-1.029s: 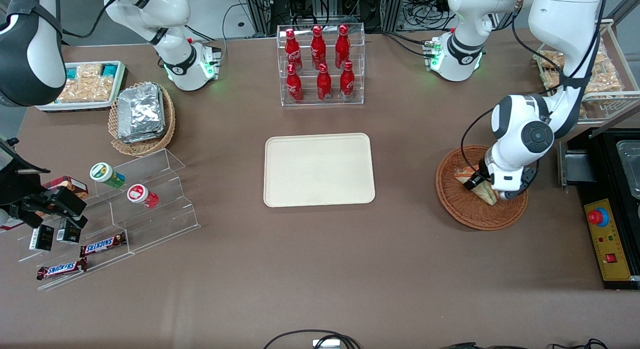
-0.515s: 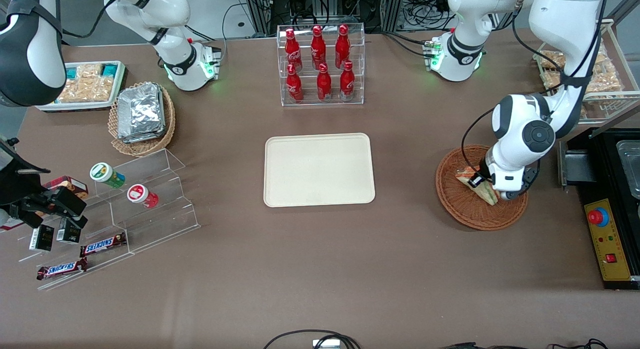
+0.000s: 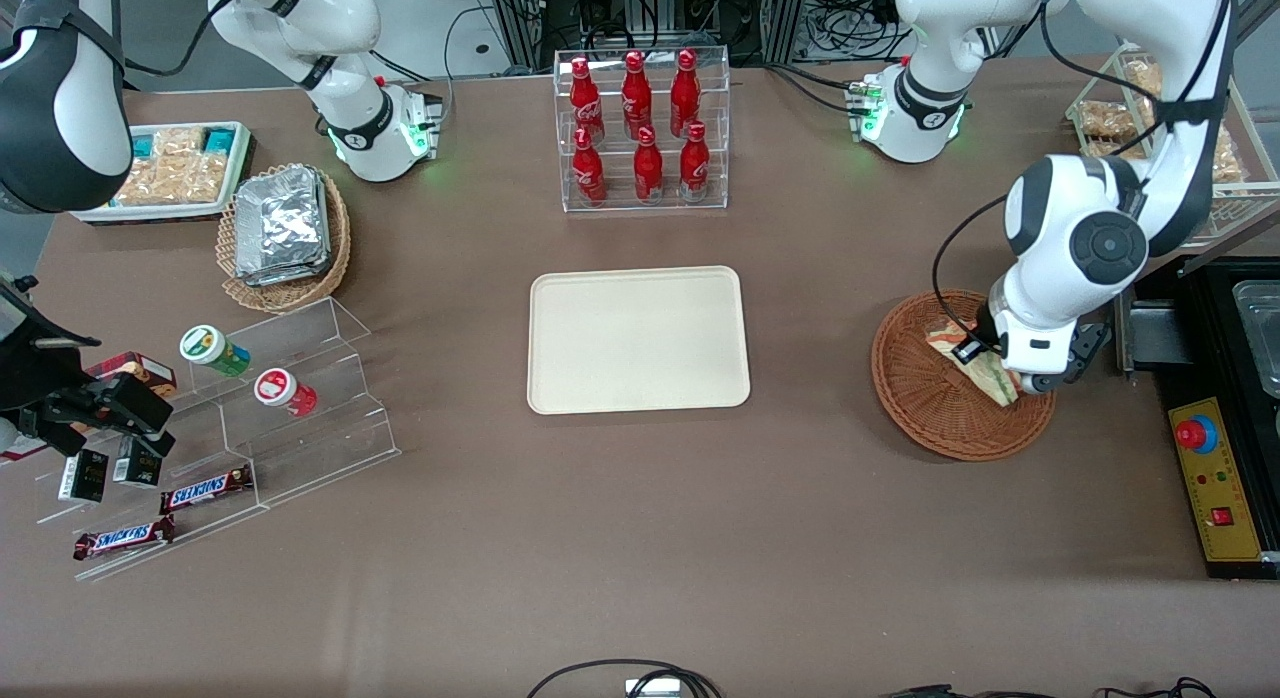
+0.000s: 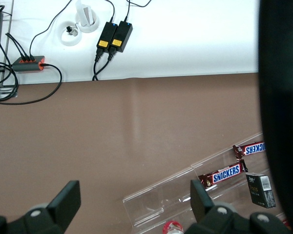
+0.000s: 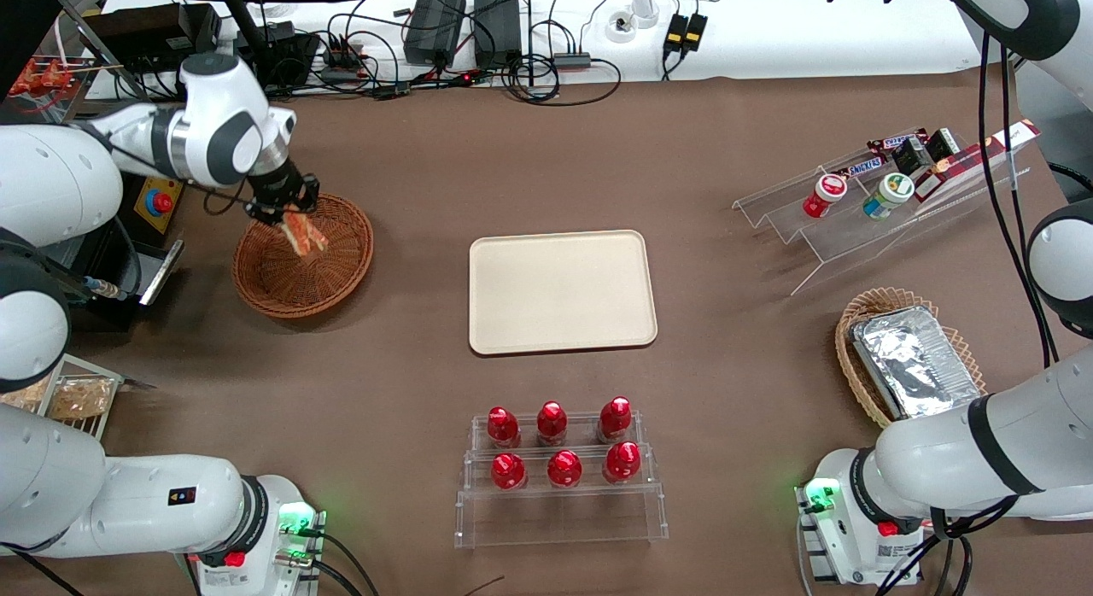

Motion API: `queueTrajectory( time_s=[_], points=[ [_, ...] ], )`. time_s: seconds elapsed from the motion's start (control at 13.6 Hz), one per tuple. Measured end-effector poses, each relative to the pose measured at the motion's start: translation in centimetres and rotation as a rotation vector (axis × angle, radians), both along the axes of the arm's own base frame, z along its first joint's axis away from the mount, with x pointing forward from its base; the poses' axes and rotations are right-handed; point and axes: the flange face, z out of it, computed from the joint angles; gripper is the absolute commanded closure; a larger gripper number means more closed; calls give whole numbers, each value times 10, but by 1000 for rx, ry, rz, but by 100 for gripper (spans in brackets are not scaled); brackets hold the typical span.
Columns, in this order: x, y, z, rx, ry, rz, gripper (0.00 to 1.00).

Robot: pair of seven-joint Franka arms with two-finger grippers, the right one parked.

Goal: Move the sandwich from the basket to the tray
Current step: 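Lift the sandwich out of the basket and carry it over the cream tray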

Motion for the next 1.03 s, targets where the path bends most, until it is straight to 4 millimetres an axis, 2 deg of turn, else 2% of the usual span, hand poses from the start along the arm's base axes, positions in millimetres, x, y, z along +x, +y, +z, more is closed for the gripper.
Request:
queueTrajectory(
  time_s=[0.15, 0.44, 0.81, 1.03],
  points=[
    [2, -46, 19, -11, -28, -82, 100],
    [-25, -133, 22, -29, -27, -288, 100],
    [-68, -219, 28, -32, -37, -509, 100],
    [-99, -266, 17, -21, -20, -674, 100]
  ],
)
